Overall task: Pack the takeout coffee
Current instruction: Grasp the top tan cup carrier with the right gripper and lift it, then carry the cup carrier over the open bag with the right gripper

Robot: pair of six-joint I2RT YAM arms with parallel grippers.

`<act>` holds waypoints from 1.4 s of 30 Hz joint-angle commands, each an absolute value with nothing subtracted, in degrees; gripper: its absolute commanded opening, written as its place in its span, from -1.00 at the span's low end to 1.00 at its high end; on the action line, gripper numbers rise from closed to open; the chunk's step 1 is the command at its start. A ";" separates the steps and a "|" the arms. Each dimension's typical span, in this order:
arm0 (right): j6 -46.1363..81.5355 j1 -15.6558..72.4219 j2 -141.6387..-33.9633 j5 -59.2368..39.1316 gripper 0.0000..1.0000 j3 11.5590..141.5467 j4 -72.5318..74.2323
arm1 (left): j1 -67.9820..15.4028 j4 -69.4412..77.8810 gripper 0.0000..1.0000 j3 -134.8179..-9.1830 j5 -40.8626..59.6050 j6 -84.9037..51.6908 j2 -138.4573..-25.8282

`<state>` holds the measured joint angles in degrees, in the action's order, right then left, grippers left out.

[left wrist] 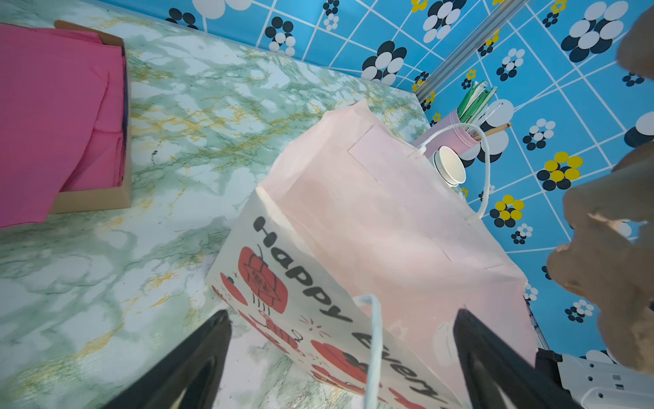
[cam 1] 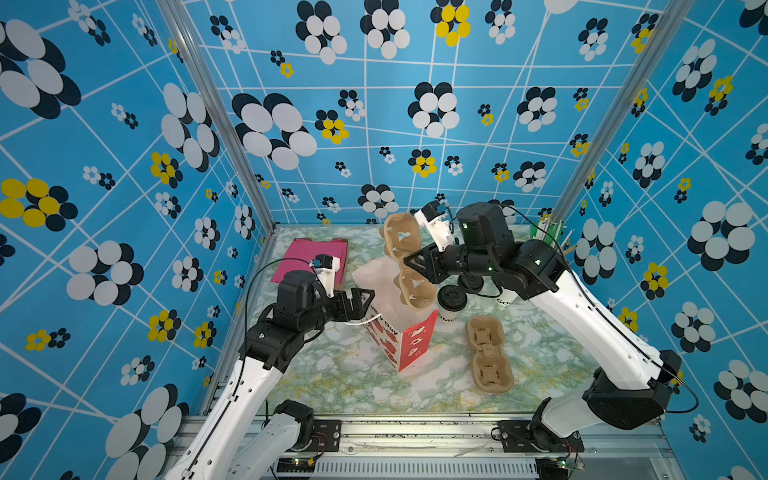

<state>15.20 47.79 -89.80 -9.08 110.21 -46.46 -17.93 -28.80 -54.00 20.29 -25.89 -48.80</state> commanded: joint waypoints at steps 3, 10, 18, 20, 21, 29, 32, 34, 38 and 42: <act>12.83 50.55 -94.27 -2.38 -0.79 114.65 -47.41 | -16.27 -29.67 0.99 -54.82 19.51 -25.09 -47.64; 10.03 53.07 -99.33 2.72 -0.79 117.24 -51.09 | -13.40 -29.02 0.99 -55.41 20.19 -24.89 -48.11; 9.59 53.92 -100.55 4.66 -0.77 115.64 -53.64 | -10.31 -27.91 0.81 -59.78 24.19 -21.60 -54.57; 9.59 54.18 -100.29 4.53 -0.77 114.70 -53.70 | -10.06 -28.26 0.74 -61.48 24.69 -20.11 -56.70; 9.64 54.23 -100.17 4.52 -0.77 114.24 -53.75 | -10.05 -28.53 0.70 -62.42 24.91 -19.23 -57.80; 9.69 54.58 -99.59 4.05 -0.75 111.99 -54.28 | -9.78 -30.82 0.37 -68.12 26.45 -13.99 -64.99; 9.76 54.58 -99.58 3.95 -0.74 111.32 -54.33 | -9.80 -31.29 0.24 -69.16 27.56 -12.80 -66.99; 9.91 54.58 -99.52 3.94 -0.74 110.99 -54.49 | -9.73 -31.38 0.16 -69.13 28.33 -12.33 -67.95; 10.02 54.57 -99.19 3.99 -0.72 110.10 -54.29 | -9.71 -30.88 0.06 -68.60 29.70 -12.13 -69.15; 10.02 54.59 -98.89 3.93 -0.71 109.74 -54.34 | -9.73 -31.23 -0.07 -68.56 29.12 -11.78 -70.12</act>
<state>10.04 54.26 -100.66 3.81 110.45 -53.43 -10.33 -30.33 -67.68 28.08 -13.23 -69.67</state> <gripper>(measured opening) 0.223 0.476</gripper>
